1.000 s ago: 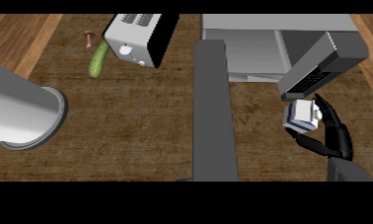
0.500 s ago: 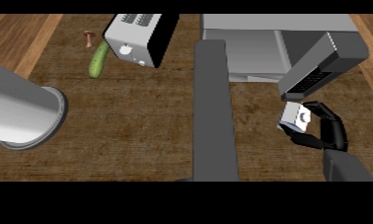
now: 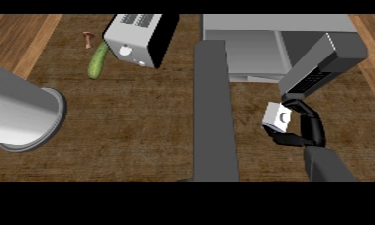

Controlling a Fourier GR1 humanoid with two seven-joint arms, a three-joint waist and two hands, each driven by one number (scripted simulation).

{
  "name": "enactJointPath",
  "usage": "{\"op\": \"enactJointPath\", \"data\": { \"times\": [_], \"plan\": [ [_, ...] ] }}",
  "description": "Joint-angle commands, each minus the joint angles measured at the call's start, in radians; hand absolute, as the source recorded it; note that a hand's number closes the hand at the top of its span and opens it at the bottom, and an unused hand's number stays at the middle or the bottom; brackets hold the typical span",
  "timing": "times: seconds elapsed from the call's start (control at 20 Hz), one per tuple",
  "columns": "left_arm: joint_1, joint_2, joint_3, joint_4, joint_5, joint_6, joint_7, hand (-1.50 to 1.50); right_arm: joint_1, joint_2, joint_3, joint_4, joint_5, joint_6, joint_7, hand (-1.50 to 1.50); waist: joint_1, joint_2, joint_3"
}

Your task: Pick up the milk, place it into the microwave and close the microwave

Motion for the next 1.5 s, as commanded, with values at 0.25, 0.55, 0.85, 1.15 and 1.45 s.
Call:
{"op": "enactJointPath", "data": {
  "times": [0.25, 0.55, 0.85, 1.15, 1.45],
  "plan": [
    [0.048, -0.04, 0.02, 0.016, 0.003, -0.043, -0.029, -1.5, 0.031, 0.093, 0.083, -0.155, -0.012, 0.153, -0.013, 1.5, -0.01, -0.004, 0.004],
    [-0.016, 0.022, 0.063, 0.055, 0.02, -0.01, -0.002, -1.5, 0.137, 0.205, 0.216, -0.544, -0.002, 0.008, 0.255, 1.5, -0.027, -0.008, 0.002],
    [0.01, -0.006, 0.054, 0.016, 0.016, -0.017, 0.03, -1.5, 0.165, 0.164, 0.238, -0.811, -0.014, 0.006, 0.493, 1.5, -0.021, -0.005, 0.003],
    [-0.018, -0.006, 0.065, 0.075, -0.003, -0.05, -0.01, -1.5, -0.041, 0.208, 0.258, -0.645, 0.092, -0.216, 0.537, 1.5, -0.009, -0.001, 0.004],
    [-0.016, -0.016, 0.064, 0.103, -0.033, -0.092, -0.042, -1.5, -0.267, 0.136, 0.205, -0.318, 0.163, -0.278, 0.51, 1.5, 0.011, 0.007, 0.005]
  ]
}}
